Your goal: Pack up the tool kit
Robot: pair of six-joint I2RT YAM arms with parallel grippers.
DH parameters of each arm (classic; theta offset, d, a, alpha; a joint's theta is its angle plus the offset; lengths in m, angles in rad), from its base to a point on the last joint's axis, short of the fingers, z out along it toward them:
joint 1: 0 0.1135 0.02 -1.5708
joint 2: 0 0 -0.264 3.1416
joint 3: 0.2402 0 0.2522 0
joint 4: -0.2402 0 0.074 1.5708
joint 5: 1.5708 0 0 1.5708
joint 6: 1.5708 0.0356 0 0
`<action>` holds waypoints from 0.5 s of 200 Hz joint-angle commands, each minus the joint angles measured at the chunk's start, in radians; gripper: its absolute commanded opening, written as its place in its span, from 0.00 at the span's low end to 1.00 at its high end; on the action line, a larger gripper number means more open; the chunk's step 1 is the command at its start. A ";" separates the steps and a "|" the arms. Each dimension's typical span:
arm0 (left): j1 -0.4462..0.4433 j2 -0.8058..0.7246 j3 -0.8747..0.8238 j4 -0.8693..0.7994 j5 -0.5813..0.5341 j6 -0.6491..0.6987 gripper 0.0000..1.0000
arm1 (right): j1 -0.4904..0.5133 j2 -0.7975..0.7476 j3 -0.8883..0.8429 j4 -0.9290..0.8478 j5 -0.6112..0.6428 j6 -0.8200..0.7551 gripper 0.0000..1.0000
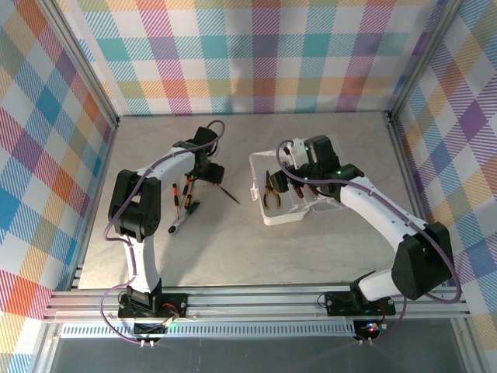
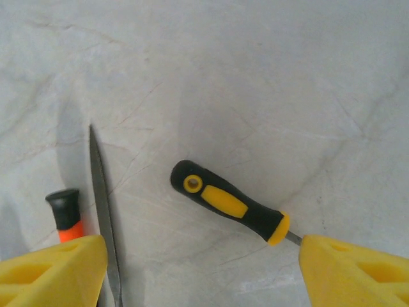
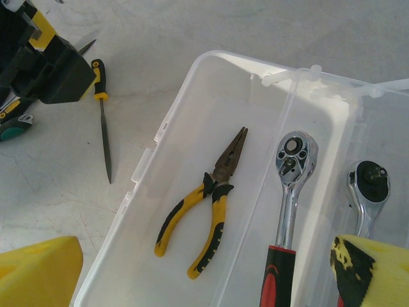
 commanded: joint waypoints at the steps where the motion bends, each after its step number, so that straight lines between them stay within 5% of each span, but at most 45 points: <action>1: -0.012 -0.022 0.008 -0.001 0.066 0.178 1.00 | 0.004 0.011 0.040 -0.013 -0.027 -0.023 0.99; 58: -0.027 0.049 0.075 -0.037 0.053 0.161 1.00 | 0.004 0.018 0.044 -0.021 -0.029 -0.025 0.99; 100: -0.035 0.063 0.076 -0.012 0.017 0.306 0.98 | 0.004 0.019 0.048 -0.031 -0.024 -0.033 0.99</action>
